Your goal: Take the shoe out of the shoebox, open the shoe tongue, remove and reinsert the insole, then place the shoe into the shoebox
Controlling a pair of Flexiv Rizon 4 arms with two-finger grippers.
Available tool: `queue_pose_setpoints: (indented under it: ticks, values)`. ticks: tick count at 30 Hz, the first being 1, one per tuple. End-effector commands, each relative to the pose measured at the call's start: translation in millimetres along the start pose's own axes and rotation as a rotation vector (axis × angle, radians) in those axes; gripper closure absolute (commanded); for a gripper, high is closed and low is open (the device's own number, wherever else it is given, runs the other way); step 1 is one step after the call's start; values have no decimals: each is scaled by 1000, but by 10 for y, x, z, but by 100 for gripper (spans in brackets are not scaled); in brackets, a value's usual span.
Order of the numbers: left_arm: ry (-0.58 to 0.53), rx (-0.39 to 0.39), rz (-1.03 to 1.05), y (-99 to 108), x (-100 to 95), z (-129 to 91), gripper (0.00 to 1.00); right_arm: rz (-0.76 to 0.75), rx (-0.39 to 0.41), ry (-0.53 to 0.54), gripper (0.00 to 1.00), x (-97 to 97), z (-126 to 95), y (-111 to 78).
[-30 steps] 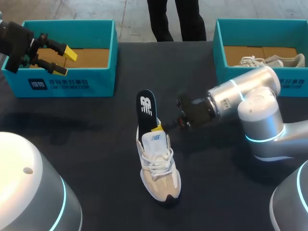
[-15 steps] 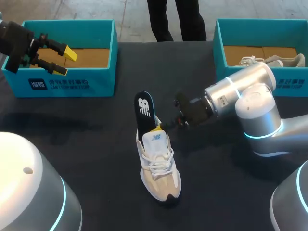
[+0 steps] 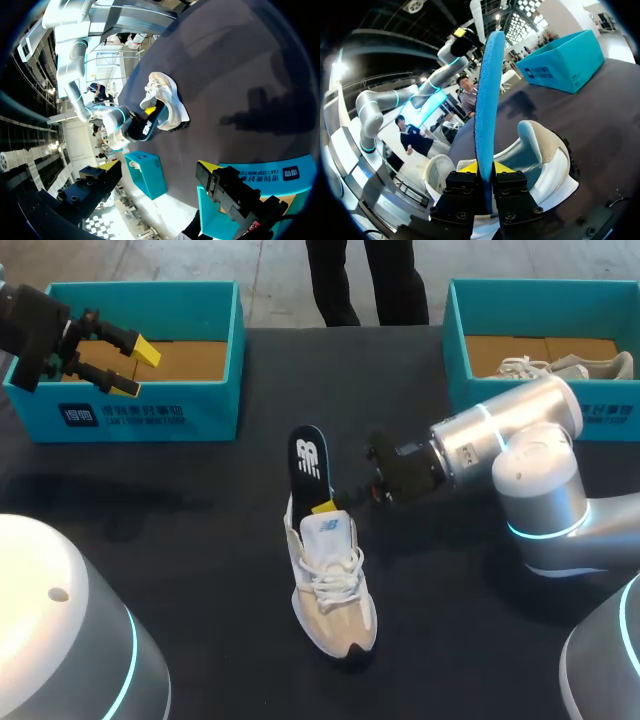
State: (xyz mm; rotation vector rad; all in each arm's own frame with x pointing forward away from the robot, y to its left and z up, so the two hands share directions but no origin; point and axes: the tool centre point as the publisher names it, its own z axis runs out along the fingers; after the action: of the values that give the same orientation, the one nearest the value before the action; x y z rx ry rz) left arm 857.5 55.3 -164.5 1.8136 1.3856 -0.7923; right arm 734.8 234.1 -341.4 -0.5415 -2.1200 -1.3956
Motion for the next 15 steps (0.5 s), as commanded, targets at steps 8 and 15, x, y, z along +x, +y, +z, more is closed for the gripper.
queue_pose_setpoints:
  ticks: [8, 15]
  values:
    - [2, -1, 1, -8, -3, -1, 0, -17, -6, -27, 83, 54, -22, 77]
    - [2, -1, 1, -8, -3, -1, 0, -33, -8, -45, 80, 67, -63, 163]
